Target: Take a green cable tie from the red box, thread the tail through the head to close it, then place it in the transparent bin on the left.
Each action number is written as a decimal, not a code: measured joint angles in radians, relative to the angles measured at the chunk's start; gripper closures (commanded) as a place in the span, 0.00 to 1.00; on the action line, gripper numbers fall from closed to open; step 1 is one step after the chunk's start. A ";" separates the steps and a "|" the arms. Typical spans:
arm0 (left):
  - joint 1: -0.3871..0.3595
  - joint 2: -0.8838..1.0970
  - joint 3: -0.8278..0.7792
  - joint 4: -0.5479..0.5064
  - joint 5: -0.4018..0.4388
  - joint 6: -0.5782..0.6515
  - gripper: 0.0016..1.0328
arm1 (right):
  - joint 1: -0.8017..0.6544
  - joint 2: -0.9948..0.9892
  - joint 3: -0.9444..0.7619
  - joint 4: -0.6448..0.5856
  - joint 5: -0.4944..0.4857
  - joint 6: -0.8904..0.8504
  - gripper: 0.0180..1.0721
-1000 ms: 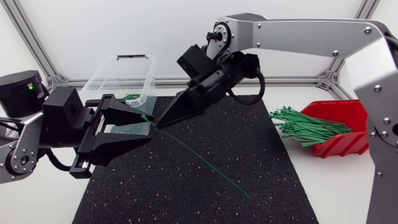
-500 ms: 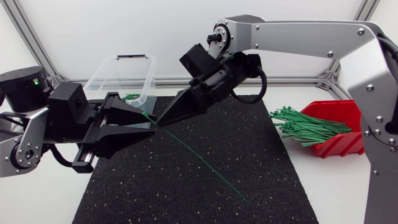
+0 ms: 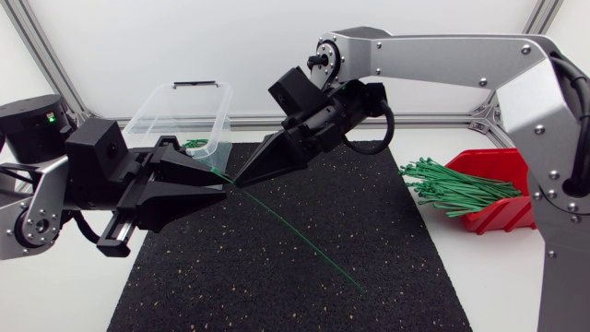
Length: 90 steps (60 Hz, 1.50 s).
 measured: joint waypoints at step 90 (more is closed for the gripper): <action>0.012 0.049 0.050 0.000 0.026 -0.049 0.96 | -0.017 0.027 0.003 -0.014 0.006 -0.077 0.38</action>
